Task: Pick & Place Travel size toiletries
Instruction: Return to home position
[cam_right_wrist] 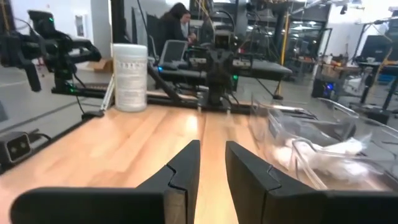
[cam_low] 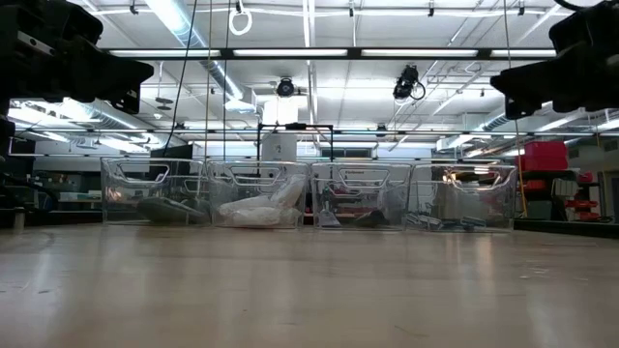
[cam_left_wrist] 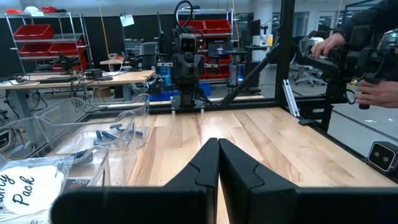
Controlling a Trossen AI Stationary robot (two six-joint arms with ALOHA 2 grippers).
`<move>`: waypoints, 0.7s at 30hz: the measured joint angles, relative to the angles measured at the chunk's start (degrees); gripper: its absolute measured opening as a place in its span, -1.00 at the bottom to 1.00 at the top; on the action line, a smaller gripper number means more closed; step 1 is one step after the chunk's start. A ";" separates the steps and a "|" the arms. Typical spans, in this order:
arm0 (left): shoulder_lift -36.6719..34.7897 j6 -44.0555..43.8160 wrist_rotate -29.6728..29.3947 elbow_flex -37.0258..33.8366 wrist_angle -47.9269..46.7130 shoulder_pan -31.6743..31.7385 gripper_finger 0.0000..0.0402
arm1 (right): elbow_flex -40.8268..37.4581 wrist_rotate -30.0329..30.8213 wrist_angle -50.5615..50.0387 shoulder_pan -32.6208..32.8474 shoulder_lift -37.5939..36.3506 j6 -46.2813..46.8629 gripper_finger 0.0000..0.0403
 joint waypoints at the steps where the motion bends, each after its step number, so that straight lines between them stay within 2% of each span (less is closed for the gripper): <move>1: 0.00 0.00 0.00 0.00 0.02 0.00 -0.93 | 0.00 0.24 -0.56 0.00 -0.33 -0.20 -0.57; 16: 0.00 0.00 0.00 0.01 0.02 0.00 -0.93 | 0.00 7.49 -5.79 0.00 -3.27 -2.30 -0.57; 21: 0.00 0.00 0.00 0.01 0.00 0.01 -0.93 | 0.00 7.68 -5.76 0.00 -3.27 -5.09 -0.57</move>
